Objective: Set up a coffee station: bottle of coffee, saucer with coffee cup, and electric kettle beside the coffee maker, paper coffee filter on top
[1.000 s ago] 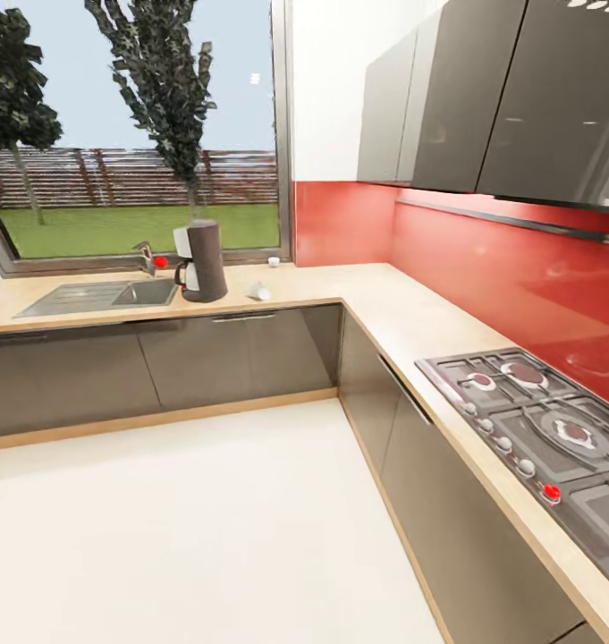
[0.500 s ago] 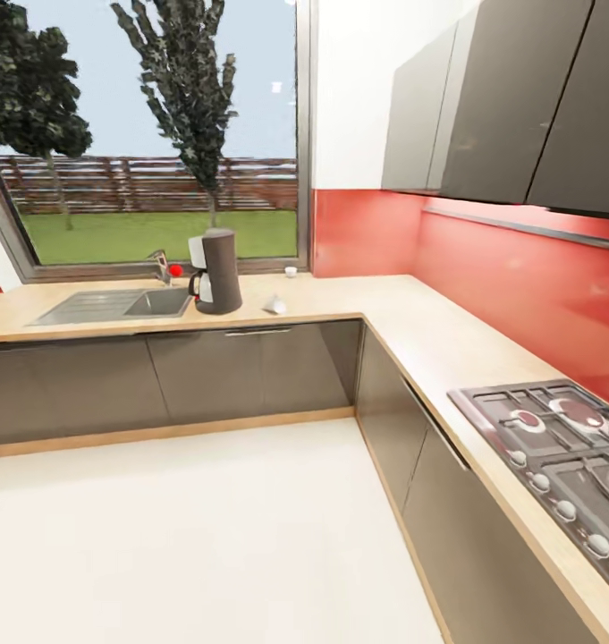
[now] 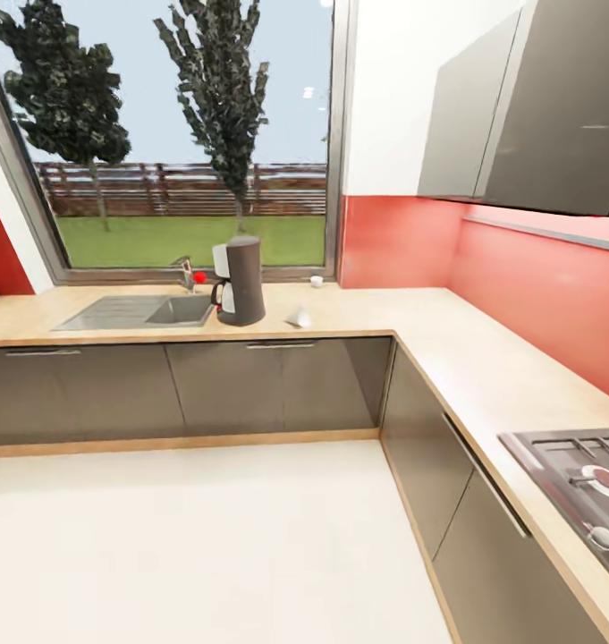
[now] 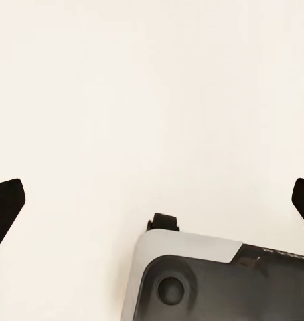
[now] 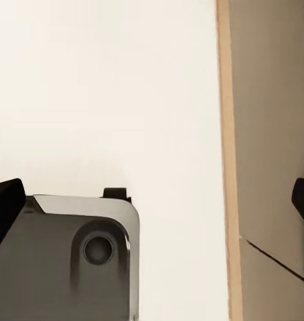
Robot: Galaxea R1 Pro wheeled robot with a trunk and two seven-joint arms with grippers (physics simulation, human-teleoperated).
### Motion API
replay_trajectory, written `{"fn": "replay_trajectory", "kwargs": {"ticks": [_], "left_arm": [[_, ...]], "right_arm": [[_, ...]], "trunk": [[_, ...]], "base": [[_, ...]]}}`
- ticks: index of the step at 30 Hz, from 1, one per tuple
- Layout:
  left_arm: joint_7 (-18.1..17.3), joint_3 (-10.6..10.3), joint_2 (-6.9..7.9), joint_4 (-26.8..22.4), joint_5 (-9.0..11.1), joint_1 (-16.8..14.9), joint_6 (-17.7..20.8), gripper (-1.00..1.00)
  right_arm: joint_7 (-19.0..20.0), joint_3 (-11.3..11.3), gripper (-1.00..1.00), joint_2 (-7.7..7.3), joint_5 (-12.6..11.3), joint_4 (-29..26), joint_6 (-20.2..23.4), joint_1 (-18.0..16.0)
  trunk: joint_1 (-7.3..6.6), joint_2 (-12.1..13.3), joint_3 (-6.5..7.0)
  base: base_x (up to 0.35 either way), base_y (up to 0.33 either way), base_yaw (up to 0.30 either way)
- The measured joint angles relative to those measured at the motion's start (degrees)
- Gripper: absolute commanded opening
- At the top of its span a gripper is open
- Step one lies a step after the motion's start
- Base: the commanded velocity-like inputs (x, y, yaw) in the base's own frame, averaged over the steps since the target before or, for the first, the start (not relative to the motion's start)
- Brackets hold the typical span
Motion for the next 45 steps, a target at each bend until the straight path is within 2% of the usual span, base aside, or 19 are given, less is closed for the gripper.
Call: {"fn": "replay_trajectory", "kwargs": {"ticks": [45], "left_arm": [[0.0,0.0,0.00,0.0,0.0,0.0,-0.1,1.00]], "right_arm": [[0.1,0.1,1.00,-0.05,0.1,0.2,0.0,0.0]], "trunk": [[0.00,0.0,0.03]], "base": [[0.337,0.000,0.001]]}}
